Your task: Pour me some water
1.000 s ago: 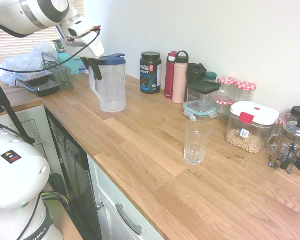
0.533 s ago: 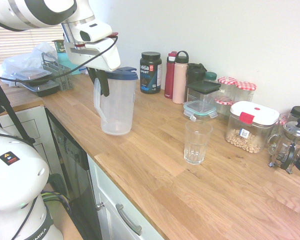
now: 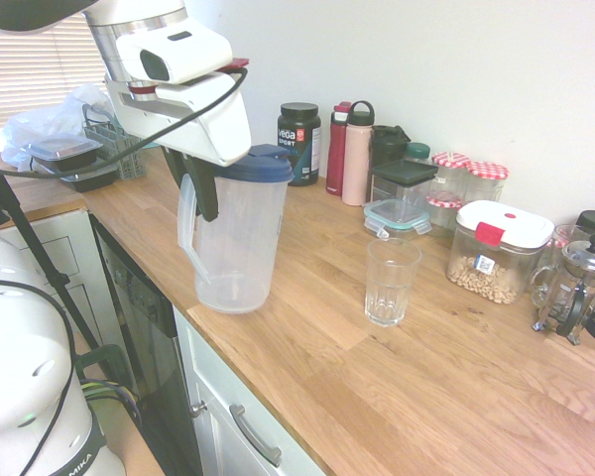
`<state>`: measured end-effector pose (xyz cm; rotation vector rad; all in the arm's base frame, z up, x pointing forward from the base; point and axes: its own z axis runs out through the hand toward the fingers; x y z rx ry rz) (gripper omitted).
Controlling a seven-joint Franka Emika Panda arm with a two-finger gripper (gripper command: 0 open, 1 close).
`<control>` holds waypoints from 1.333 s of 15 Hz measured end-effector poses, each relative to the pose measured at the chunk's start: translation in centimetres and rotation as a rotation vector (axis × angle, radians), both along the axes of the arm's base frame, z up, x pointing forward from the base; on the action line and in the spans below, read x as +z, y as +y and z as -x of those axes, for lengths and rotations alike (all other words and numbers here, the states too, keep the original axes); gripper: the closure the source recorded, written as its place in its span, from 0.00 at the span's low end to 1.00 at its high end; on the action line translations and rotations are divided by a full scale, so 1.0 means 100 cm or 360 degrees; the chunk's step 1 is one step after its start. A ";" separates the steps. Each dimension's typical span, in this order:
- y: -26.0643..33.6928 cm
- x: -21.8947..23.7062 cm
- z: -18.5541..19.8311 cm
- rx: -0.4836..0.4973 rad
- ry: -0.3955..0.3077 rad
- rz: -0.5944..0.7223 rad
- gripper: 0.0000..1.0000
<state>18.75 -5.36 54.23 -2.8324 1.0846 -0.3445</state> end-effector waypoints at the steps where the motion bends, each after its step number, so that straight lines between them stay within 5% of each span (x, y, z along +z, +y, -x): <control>1: -0.015 -0.002 0.005 -0.0018 0.0008 -0.0011 1.00; 9: -0.111 -0.025 0.031 0.0075 0.0048 -0.0037 1.00; 20: -0.187 0.031 -0.044 0.0359 0.0225 0.0204 1.00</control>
